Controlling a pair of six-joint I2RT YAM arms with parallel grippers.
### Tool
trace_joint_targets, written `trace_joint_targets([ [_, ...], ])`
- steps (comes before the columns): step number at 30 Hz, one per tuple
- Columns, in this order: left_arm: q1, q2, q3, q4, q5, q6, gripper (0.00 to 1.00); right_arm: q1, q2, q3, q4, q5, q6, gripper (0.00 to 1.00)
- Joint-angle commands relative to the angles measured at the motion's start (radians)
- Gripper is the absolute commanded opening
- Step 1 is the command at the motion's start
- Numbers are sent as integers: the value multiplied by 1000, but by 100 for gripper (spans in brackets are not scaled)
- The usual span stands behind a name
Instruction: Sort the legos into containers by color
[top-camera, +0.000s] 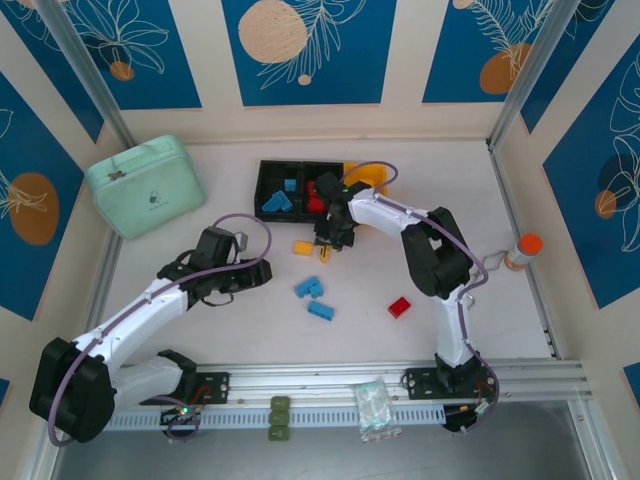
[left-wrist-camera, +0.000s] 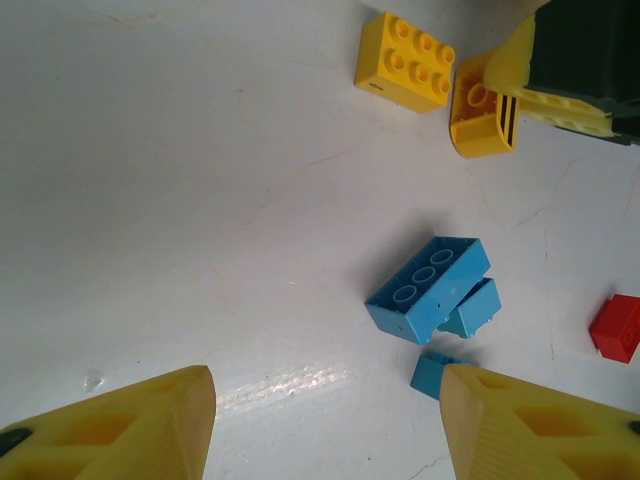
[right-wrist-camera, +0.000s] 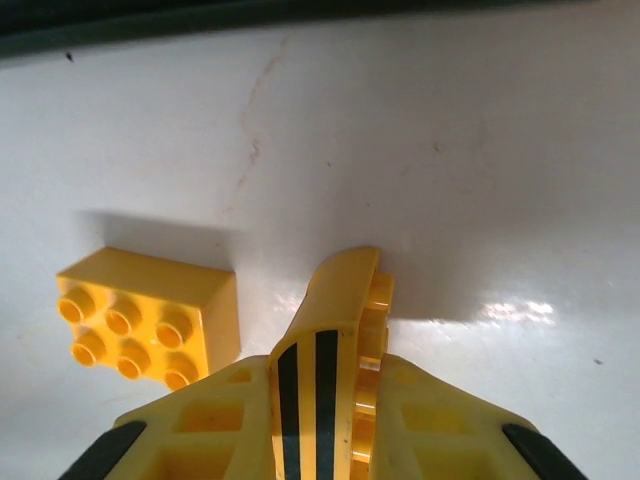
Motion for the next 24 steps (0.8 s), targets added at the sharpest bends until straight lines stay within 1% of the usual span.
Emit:
trace_joint_targets([
  [1, -8, -5, -14, 28, 27, -10, 61, -10, -118, -27, -41, 19, -40, 17],
  [7, -24, 28, 2, 76, 47, -27, 61, -62, -242, -66, -50, 41, -88, 17],
  [12, -67, 71, 42, 103, 52, -34, 61, -158, -257, -28, -48, 40, -135, 17],
  [15, -95, 93, 68, 120, 49, -44, 61, -217, -211, 39, -41, 25, -167, 17],
  [18, -116, 119, 90, 130, 44, -53, 61, -261, -128, 117, -5, 17, -199, 17],
  [24, -148, 140, 106, 112, 20, -64, 61, -328, 84, 380, -44, -40, -204, 17],
])
